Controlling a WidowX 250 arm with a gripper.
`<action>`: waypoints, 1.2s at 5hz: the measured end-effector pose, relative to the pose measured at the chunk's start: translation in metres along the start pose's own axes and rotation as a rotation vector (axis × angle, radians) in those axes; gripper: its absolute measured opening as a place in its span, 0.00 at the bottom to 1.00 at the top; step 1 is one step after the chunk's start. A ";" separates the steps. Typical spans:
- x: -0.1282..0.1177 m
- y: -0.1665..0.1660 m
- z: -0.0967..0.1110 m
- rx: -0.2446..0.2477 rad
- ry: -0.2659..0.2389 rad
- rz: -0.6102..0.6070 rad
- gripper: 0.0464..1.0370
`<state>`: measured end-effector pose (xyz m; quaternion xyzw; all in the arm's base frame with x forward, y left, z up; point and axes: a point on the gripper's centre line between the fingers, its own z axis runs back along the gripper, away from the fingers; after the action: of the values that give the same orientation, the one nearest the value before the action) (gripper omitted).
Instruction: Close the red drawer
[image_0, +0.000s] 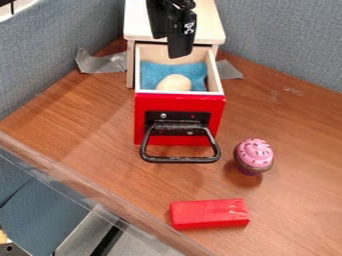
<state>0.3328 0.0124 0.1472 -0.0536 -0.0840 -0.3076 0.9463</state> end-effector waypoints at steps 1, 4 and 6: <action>-0.002 -0.001 -0.010 -0.024 0.022 0.003 0.96; -0.019 -0.058 -0.003 -0.020 0.004 -0.158 0.96; -0.016 -0.121 -0.033 -0.034 0.065 -0.345 0.96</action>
<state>0.2531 -0.0810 0.1183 -0.0443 -0.0560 -0.4684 0.8806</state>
